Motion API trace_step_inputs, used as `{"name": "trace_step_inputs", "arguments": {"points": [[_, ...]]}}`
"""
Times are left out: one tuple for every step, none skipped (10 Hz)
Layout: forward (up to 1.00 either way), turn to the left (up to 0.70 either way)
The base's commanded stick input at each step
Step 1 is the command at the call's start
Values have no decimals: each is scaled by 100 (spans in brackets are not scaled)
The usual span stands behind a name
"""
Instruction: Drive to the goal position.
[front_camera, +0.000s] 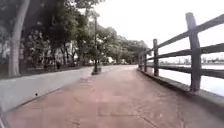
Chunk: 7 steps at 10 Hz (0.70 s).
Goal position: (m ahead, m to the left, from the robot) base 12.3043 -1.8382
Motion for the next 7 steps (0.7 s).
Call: {"name": "trace_step_inputs", "arguments": {"points": [[100,0],[100,0],[100,0],[100,0],[100,0],[100,0],[100,0]]}}
